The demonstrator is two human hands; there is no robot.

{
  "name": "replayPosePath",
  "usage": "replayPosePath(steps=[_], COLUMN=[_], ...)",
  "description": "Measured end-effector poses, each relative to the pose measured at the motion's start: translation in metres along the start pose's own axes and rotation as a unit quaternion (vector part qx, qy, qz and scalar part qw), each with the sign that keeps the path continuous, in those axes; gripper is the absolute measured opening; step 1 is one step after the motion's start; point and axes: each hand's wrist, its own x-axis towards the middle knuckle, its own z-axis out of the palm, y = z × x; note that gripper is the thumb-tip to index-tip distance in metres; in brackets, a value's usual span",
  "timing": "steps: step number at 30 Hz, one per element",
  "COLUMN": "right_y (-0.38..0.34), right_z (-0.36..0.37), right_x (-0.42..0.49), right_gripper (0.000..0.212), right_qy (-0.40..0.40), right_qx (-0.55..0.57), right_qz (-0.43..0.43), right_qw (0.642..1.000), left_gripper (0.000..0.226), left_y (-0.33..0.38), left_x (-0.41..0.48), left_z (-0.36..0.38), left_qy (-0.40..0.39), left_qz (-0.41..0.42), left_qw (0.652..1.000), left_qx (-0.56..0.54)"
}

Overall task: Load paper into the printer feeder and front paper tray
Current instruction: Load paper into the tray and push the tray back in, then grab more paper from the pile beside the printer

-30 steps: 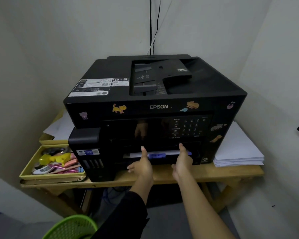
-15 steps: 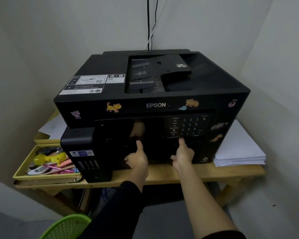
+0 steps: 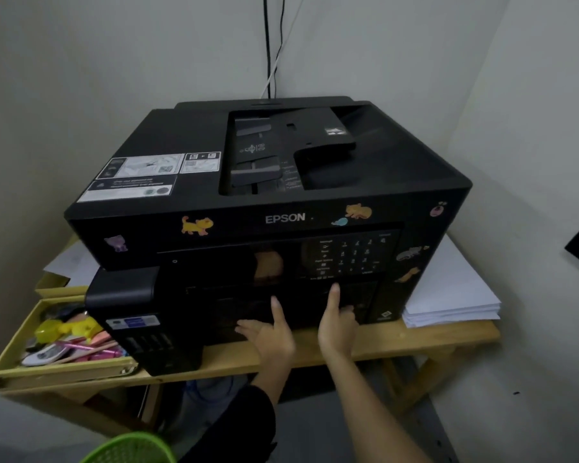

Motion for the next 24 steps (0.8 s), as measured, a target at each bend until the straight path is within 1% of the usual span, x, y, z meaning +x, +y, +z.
replayPosePath(steps=[2,5,6,9,11,14,15,16,17,19,21,23,24], right_y=[0.021,0.036,0.037,0.034,0.032,0.030,0.027,0.023,0.020,0.010,0.002,-0.005,-0.009], right_z=[-0.008,-0.026,-0.033,-0.059,-0.079,-0.116,-0.128,-0.140,-0.151,-0.175,-0.197,-0.217,-0.225], right_x=[-0.002,0.006,0.012,0.038,0.059,0.100,0.114,0.128,0.142,0.166,0.188,0.212,0.223], right_gripper=[0.064,0.062,0.061,0.058,0.057,0.072,0.068,0.059,0.049,0.040,0.040,0.041,0.042], right_qy=[0.014,0.051,0.068,0.108,0.130,0.167,0.173,0.174,0.171,0.172,0.161,0.134,0.117], right_qx=[-0.041,-0.079,-0.082,-0.090,-0.096,-0.106,-0.112,-0.124,-0.143,-0.181,-0.245,-0.301,-0.324], right_qz=[-0.042,-0.042,-0.044,-0.072,-0.091,-0.110,-0.111,-0.107,-0.104,-0.105,-0.089,-0.077,-0.066], right_qw=[0.998,0.995,0.993,0.987,0.983,0.974,0.972,0.971,0.969,0.963,0.952,0.941,0.936], left_gripper=[0.086,0.082,0.079,0.063,0.053,0.044,0.041,0.040,0.039,0.036,0.031,0.036,0.040], left_y=[-0.018,-0.034,-0.034,-0.023,-0.014,0.000,0.006,0.012,0.016,0.025,0.030,0.037,0.040], left_x=[-0.012,-0.026,-0.028,-0.036,-0.048,-0.071,-0.078,-0.084,-0.088,-0.093,-0.095,-0.092,-0.089], left_z=[0.008,0.028,0.036,0.064,0.088,0.131,0.147,0.164,0.181,0.214,0.245,0.270,0.278], left_qy=[-0.039,-0.095,-0.110,-0.149,-0.173,-0.249,-0.281,-0.302,-0.311,-0.301,-0.270,-0.229,-0.206], left_qz=[0.036,0.071,0.092,0.199,0.241,0.294,0.301,0.311,0.313,0.308,0.309,0.307,0.315], left_qw=[0.997,0.982,0.972,0.929,0.908,0.882,0.871,0.862,0.859,0.869,0.871,0.855,0.837], left_qx=[0.052,0.149,0.188,0.276,0.294,0.271,0.268,0.264,0.257,0.243,0.271,0.348,0.397])
